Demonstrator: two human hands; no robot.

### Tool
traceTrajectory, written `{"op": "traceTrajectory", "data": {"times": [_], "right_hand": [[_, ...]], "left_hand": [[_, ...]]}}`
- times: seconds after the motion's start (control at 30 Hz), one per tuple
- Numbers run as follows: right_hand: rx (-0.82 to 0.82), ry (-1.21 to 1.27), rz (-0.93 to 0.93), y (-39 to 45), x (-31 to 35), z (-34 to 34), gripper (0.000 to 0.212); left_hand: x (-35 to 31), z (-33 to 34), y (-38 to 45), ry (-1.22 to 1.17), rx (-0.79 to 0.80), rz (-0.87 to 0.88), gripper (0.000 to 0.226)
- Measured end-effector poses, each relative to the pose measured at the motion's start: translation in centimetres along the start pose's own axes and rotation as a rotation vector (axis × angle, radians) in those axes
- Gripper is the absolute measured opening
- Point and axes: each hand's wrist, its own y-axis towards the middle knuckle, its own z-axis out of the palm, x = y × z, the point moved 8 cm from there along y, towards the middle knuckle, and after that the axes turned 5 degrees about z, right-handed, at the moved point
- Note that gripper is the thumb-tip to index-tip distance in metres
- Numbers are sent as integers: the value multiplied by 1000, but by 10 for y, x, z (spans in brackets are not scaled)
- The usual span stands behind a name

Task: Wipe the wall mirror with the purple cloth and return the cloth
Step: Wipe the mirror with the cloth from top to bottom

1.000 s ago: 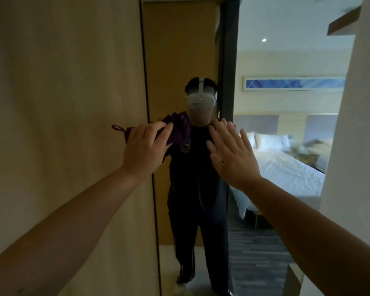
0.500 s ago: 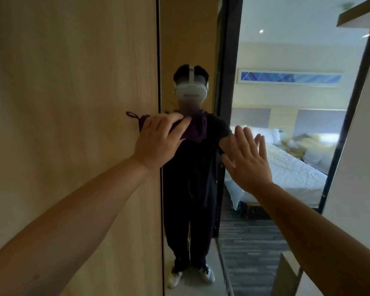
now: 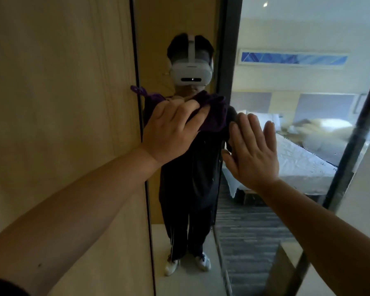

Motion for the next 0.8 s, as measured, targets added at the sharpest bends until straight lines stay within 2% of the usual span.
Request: {"op": "traceTrajectory", "data": {"times": [0.1, 0.27, 0.37, 0.57, 0.63, 0.73, 0.8], "right_hand": [[13, -3, 4, 0, 0, 1, 71], [32, 13, 31, 2, -2, 1, 68], [56, 6, 37, 2, -1, 3, 67], [218, 74, 111, 3, -3, -9, 63], [247, 79, 181, -5, -16, -22, 63], [363, -40, 315, -27, -62, -27, 65], [457, -124, 363, -39, -86, -21, 67]], "left_hand": [[-33, -3, -48, -54, 37, 8, 36], [-128, -10, -183, -210, 239, 108, 37], [-164, -9, -222, -276, 327, 89, 36], [-153, -22, -196, -389, 367, 1, 33], [-129, -27, -164, -400, 299, -84, 33], [-72, -30, -80, -317, 122, -218, 35], [-38, -26, -14, -251, 31, -218, 37]]}}
